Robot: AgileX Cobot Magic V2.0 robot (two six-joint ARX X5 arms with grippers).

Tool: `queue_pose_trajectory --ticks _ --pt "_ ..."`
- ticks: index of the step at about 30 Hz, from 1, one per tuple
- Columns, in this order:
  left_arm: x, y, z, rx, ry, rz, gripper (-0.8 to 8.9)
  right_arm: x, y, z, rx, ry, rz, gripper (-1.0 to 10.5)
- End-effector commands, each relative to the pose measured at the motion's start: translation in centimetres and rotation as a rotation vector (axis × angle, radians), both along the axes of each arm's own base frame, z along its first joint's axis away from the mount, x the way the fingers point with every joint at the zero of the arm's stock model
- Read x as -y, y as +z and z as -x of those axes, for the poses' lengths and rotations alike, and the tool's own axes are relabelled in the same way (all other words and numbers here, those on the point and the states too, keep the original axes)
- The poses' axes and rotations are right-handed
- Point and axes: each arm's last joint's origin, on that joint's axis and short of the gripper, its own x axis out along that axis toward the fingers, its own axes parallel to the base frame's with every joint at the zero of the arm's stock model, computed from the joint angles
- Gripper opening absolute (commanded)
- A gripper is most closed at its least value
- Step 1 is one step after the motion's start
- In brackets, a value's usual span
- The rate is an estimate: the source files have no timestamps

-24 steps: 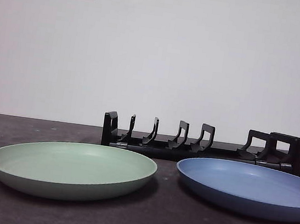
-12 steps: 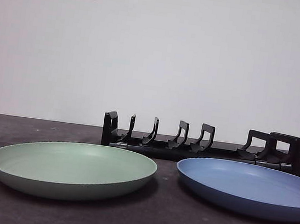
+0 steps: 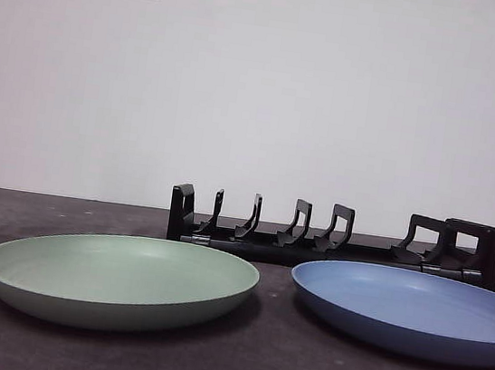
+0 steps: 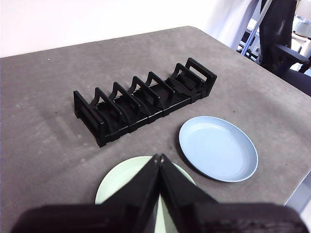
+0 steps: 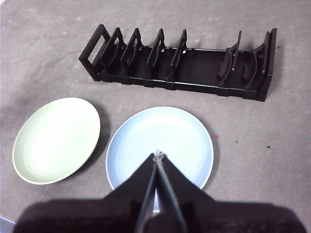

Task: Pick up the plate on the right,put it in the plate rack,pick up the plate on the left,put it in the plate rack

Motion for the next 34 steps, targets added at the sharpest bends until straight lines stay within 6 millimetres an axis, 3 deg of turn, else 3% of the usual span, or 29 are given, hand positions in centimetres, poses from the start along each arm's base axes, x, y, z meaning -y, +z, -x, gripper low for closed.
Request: queue_pose_trajectory --ticks 1,3,4,5,6,12,18,24,29,34 --pt "0.1 0.0 -0.1 0.010 -0.012 -0.006 1.12 0.0 0.1 0.0 0.009 0.010 0.005 0.2" --pt "0.1 0.1 -0.1 0.016 -0.015 -0.004 4.87 0.0 0.1 0.0 0.010 0.010 0.004 2.4" --pt "0.2 0.1 -0.1 0.018 -0.020 -0.003 6.10 0.0 0.1 0.0 0.009 0.012 -0.001 3.7" --pt "0.2 0.1 -0.1 0.018 -0.026 -0.003 6.29 -0.1 0.1 0.0 0.009 0.019 -0.008 4.9" --pt "0.3 0.1 -0.1 0.019 -0.035 -0.004 6.28 -0.1 0.1 0.0 0.008 0.021 -0.011 5.4" --pt "1.5 0.3 0.0 0.138 -0.193 -0.113 6.28 0.0 -0.3 -1.1 -0.050 0.009 -0.033 5.4" --pt "3.6 1.2 -0.5 0.240 -0.359 -0.223 6.28 0.2 -1.9 -4.6 -0.198 -0.037 -0.027 5.3" --pt "6.5 2.0 -2.3 0.258 -0.387 -0.388 6.27 0.5 -6.3 -10.7 -0.459 -0.057 -0.009 5.3" --pt "9.2 1.5 -3.3 0.240 -0.485 -0.433 6.27 0.6 -10.9 -15.1 -0.626 -0.084 0.042 5.3" --pt "10.6 0.7 -3.7 0.220 -0.522 -0.461 6.27 0.2 -13.8 -17.1 -0.707 -0.075 0.066 5.2"
